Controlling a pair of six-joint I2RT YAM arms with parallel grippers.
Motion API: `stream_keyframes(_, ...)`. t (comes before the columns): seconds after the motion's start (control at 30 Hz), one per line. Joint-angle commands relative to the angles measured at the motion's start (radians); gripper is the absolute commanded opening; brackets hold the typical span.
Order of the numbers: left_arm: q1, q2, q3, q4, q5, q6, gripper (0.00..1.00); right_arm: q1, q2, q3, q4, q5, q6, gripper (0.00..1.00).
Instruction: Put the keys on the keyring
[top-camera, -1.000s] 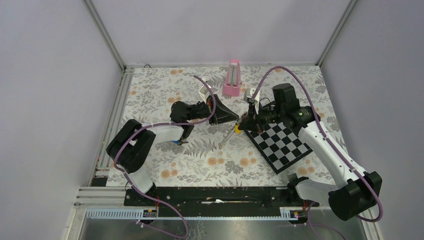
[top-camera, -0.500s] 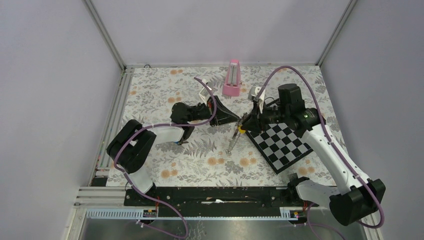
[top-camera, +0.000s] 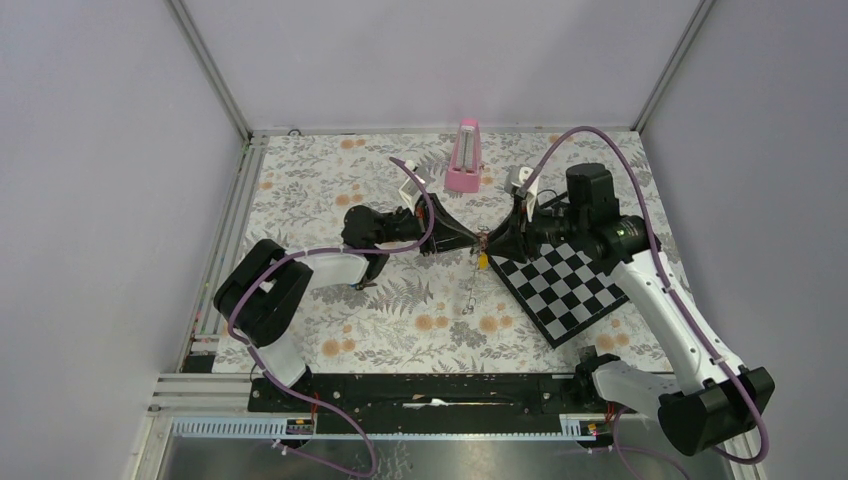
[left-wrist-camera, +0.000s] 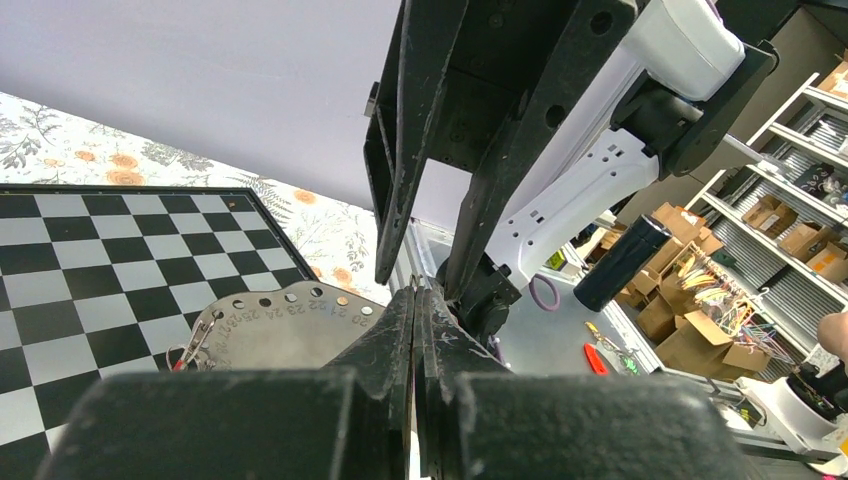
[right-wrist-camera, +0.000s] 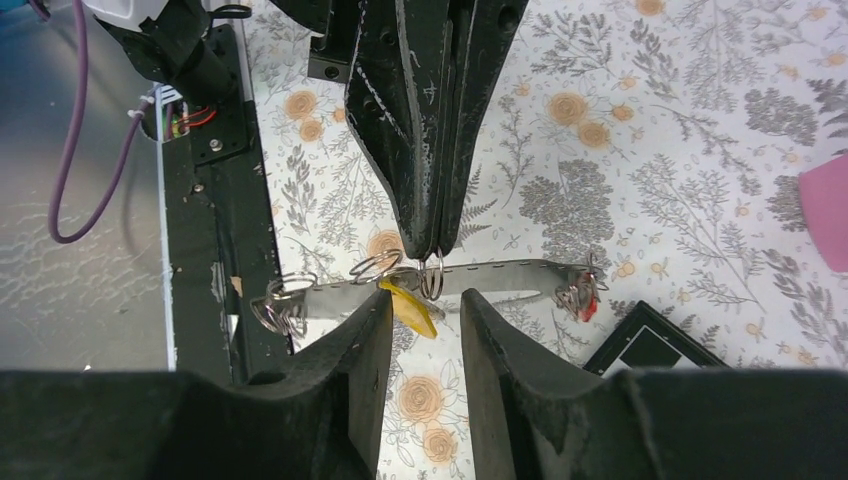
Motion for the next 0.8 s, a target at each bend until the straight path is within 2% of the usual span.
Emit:
stream_keyframes(0.0, -0.003, -0.033, 0.012, 0.108, 0.008, 0.013, 0.00, -0.005, 0.028, 0.024, 0.022, -0.073, 0.031, 0.38)
stream_keyframes(0.23, -0.004, -0.030, 0.014, 0.114, 0.013, 0.009, 0.00, -0.006, 0.058, 0.007, 0.059, -0.109, 0.061, 0.32)
stream_keyframes(0.47, -0.004, -0.030, 0.012, 0.115, 0.012, 0.011, 0.00, -0.006, 0.061, 0.002, 0.065, -0.127, 0.062, 0.12)
stream_keyframes(0.57, -0.004, -0.025, 0.010, 0.115, 0.014, 0.024, 0.00, -0.005, 0.055, 0.008, 0.052, -0.122, 0.047, 0.00)
stream_keyframes(0.67, -0.003, -0.021, 0.014, 0.099, 0.036, 0.059, 0.00, -0.006, 0.055, 0.037, 0.004, -0.087, 0.019, 0.00)
stream_keyframes(0.77, -0.001, -0.033, 0.042, -0.035, 0.088, 0.177, 0.01, -0.005, 0.067, 0.089, -0.065, -0.017, -0.017, 0.00)
